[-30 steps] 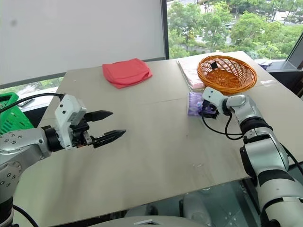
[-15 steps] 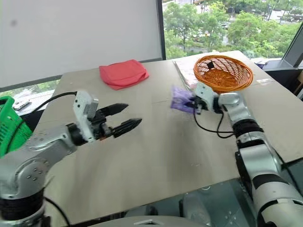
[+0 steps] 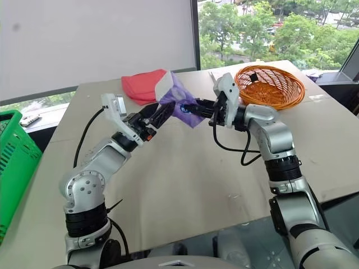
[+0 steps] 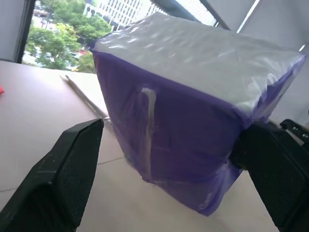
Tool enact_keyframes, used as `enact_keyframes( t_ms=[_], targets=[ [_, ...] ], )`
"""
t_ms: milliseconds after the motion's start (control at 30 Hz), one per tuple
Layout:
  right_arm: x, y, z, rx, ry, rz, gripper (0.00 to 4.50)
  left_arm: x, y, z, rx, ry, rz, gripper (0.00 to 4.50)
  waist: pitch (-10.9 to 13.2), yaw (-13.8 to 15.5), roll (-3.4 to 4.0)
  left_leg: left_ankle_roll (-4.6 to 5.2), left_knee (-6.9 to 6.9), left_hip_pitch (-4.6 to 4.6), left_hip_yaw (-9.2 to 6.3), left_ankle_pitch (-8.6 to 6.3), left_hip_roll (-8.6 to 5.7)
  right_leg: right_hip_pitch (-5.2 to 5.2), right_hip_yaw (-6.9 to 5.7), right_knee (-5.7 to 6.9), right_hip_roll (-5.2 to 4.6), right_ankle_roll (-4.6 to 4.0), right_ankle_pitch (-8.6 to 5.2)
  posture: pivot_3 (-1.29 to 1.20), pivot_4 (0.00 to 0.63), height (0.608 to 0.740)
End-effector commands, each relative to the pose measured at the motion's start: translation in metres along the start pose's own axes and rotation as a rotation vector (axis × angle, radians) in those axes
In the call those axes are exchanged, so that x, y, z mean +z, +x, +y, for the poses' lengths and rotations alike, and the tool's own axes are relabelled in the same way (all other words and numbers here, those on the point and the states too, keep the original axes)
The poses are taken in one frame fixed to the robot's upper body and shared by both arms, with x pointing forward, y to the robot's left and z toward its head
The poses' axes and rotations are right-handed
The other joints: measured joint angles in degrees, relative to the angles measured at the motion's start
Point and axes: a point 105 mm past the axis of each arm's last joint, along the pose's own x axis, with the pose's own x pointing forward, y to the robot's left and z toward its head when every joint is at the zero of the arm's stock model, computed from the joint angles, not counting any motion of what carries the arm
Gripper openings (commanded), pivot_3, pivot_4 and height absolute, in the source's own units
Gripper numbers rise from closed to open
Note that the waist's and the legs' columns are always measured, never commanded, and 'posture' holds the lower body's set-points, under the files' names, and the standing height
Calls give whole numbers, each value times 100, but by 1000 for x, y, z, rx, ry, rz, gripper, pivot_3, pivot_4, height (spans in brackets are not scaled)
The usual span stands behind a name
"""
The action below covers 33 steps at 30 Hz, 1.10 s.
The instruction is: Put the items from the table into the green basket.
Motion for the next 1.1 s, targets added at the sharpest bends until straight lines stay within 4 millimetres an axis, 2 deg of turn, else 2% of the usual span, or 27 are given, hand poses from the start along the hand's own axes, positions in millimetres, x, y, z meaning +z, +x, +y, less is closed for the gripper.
enact_keyframes(
  t_ms=[33,133,267,300,333,367,400,500,567,667,767,867,933,1033,1100],
  targets=[
    [19,9,23,91,-15,-72,128,14,4,-23,-109,-7,-57,3960,0,-13,0,0,0,0,1,0,0,-1,1,0,1,0,0,-177,0,740],
    [20,10,28,104,-4,-79,128,14,4,-33,-165,-35,-60,2837,0,-11,0,0,1,0,0,0,0,0,0,0,1,0,0,-180,0,740],
    [21,9,30,111,15,-84,128,14,4,-30,-164,-36,-54,1121,0,-10,0,0,3,0,1,0,-1,0,2,-1,2,1,0,-184,0,740],
    [22,8,30,117,28,-86,128,13,4,-28,-154,-29,-50,881,0,-10,0,0,4,0,1,1,-1,1,1,0,2,1,-1,-184,0,740],
    [23,7,31,125,37,-88,624,13,4,-26,-142,-21,-48,530,0,-10,0,0,3,0,1,1,-1,0,1,0,3,1,-1,-184,0,740],
    [24,6,32,133,47,-92,1133,14,4,-24,-132,-14,-47,403,0,-10,0,0,3,0,0,1,-1,0,1,0,3,0,-1,-184,0,740],
    [24,5,32,134,55,-95,1412,14,4,-21,-120,-2,-45,337,1,-15,1,0,3,0,0,1,-1,0,1,-1,4,0,-1,-183,0,740],
    [26,1,32,147,68,-95,2878,21,2,-5,-36,82,-53,268,1,-12,1,0,1,0,-1,0,0,0,0,-2,6,-1,-2,-177,0,740],
    [29,-6,34,177,72,-97,2878,34,-1,9,43,173,-74,268,1,-6,0,0,1,0,-1,1,0,0,1,-3,6,-1,-2,-170,0,740],
    [36,-15,40,231,63,-108,2878,66,-5,19,138,347,-116,268,3,-1,0,0,1,0,-2,1,-1,0,2,-5,7,0,-2,-156,0,740],
    [51,-19,49,321,41,-146,2878,117,-18,46,386,644,-137,268,14,3,-11,0,-1,0,-6,1,0,-1,-2,-5,8,0,-3,-126,0,740],
    [58,-19,53,369,19,-173,2878,170,-51,78,700,940,-120,268,19,-12,-3,0,-15,5,-1,1,2,-9,9,-2,15,0,-3,-93,0,740],
    [58,-18,55,410,-16,-163,2878,202,-86,98,927,1078,-105,268,21,15,0,0,-35,15,5,1,1,-11,15,-6,14,0,-6,-93,0,740],
    [65,-19,58,451,-12,-204,2878,238,-147,115,1252,1277,-8,268,22,13,-2,0,-48,7,7,1,3,-29,18,-10,13,-3,-7,-79,0,740],
    [70,-19,58,465,-6,-231,2878,249,-173,118,1351,1299,38,268,20,31,-8,-1,-55,-11,14,2,5,-55,24,-5,10,-6,-6,-69,0,740]
  ],
)
